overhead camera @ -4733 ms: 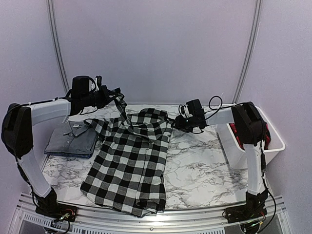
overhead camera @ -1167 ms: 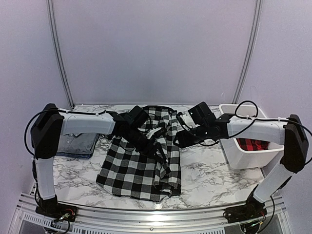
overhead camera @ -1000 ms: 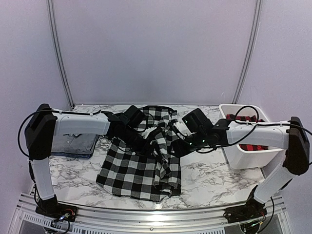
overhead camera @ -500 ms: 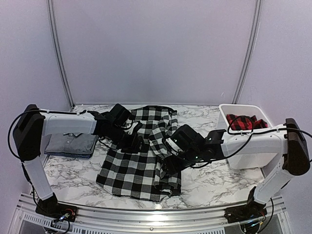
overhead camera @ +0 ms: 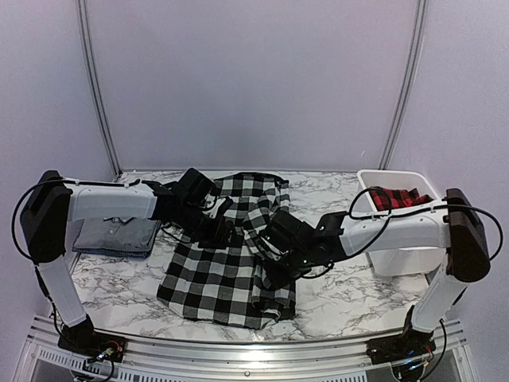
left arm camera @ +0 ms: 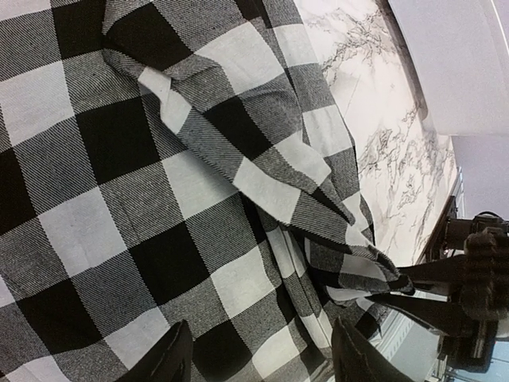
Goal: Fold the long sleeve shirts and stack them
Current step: Adjust the sleeve of the 1/3-folded shirt, then smooth out the sleeve of the 1/3-folded shirt.
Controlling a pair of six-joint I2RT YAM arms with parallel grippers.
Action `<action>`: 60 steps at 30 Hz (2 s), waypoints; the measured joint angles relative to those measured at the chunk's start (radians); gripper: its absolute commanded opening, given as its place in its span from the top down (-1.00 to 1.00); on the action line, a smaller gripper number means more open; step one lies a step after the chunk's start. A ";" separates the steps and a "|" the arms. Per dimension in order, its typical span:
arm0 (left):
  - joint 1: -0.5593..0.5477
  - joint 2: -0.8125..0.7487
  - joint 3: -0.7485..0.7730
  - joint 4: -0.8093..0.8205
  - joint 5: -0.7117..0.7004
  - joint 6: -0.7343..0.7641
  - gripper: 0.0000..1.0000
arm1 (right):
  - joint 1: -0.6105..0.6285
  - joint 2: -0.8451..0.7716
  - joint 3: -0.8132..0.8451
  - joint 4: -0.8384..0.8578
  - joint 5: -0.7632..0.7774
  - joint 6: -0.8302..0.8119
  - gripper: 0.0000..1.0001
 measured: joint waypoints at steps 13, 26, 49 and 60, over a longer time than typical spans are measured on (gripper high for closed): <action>0.027 -0.006 -0.002 0.017 0.001 0.008 -0.24 | 0.042 0.051 0.361 -0.481 0.248 -0.128 0.91; 0.037 -0.005 -0.003 0.024 0.038 0.011 -0.24 | 0.161 0.144 0.365 -0.517 0.241 -0.148 -0.07; -0.130 0.144 0.041 0.178 0.156 -0.047 0.35 | -0.048 -0.073 -0.193 0.145 -0.091 0.099 0.59; -0.216 0.288 0.033 0.265 0.186 -0.113 0.51 | -0.053 -0.147 -0.265 0.204 -0.101 0.162 0.36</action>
